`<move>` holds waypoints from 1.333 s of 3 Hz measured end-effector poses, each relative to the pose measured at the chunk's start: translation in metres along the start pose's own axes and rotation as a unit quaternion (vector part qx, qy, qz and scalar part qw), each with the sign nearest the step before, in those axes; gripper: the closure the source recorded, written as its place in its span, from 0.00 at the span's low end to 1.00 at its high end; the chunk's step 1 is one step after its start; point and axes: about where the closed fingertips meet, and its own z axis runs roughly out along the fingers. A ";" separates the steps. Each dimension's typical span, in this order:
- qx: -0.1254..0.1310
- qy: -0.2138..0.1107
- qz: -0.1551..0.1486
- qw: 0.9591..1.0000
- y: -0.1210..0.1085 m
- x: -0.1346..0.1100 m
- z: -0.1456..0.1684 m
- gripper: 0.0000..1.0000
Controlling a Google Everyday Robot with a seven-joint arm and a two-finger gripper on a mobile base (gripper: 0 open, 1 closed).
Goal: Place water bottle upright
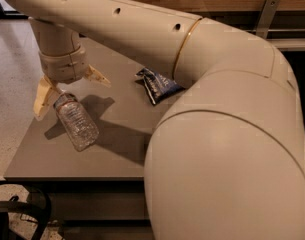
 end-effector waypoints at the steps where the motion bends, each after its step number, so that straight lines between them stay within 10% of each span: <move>1: 0.008 -0.014 0.014 1.000 0.001 0.007 0.013 0.00; 4: 0.017 -0.030 0.017 0.999 0.002 0.011 0.025 0.63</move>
Offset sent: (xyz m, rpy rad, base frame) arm -0.0188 -0.0214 -0.0352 -0.0049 -0.1050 -0.0578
